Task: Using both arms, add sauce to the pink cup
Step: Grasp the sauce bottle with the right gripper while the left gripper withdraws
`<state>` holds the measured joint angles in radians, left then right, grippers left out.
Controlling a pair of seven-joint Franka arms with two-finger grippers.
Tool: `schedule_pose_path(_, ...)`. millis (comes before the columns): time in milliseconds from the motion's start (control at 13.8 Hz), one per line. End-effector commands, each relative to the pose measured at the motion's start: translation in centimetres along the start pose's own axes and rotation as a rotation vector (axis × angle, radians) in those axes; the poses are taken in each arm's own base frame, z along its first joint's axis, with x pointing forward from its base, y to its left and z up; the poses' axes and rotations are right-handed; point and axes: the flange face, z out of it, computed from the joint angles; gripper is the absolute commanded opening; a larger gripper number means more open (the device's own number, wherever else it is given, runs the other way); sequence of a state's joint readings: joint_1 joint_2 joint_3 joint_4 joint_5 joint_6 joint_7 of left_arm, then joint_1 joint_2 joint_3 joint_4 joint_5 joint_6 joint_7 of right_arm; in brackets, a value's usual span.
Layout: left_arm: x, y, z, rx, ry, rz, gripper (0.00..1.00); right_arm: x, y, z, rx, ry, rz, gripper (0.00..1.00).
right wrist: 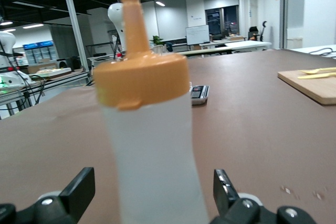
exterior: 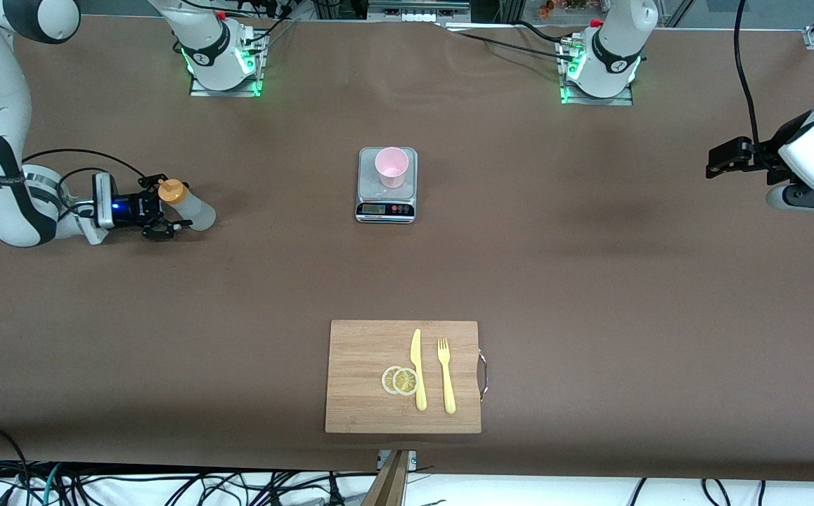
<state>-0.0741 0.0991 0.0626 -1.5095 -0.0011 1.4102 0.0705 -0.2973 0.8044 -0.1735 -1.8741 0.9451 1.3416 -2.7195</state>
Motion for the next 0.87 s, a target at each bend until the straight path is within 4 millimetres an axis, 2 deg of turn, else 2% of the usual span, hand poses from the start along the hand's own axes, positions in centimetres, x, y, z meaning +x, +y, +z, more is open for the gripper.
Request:
schedule_pose_path(0,-0.1,-0.5,-0.4,0.022,-0.006,0.018,1.0,-0.3,1.3,1.8,0.041,0.045,-0.047,1.0)
schedule_pose_path(218,-0.1,-0.3,-0.4,0.018,-0.006,0.024,1.0,0.7,2.4,2.1,0.091,0.03,-0.04,0.99)
schedule_pose_path(291,-0.1,-0.4,-0.4,0.016,-0.004,0.023,1.0,1.1,2.7,2.1,0.115,0.021,-0.017,0.89)
schedule_pose_path(364,-0.1,-0.4,-0.4,0.013,-0.004,0.023,1.0,1.6,2.8,2.0,0.127,0.013,0.005,0.65)
schedule_pose_path(436,-0.1,-0.4,-0.6,0.012,0.002,0.023,1.0,1.7,2.9,2.0,0.131,0.009,0.019,0.32)
schedule_pose_path(509,0.3,-0.5,-0.4,0.012,-0.001,0.022,1.0,1.8,3.0,2.1,0.146,-0.003,0.029,0.07)
schedule_pose_path(582,0.5,-0.5,-0.5,0.012,0.001,0.022,1.0,2.1,3.2,2.0,0.157,-0.017,0.032,0.0)
schedule_pose_path(800,0.5,-0.7,-0.6,0.014,0.004,0.018,1.0,3.4,4.2,2.5,0.171,-0.041,0.044,0.0)
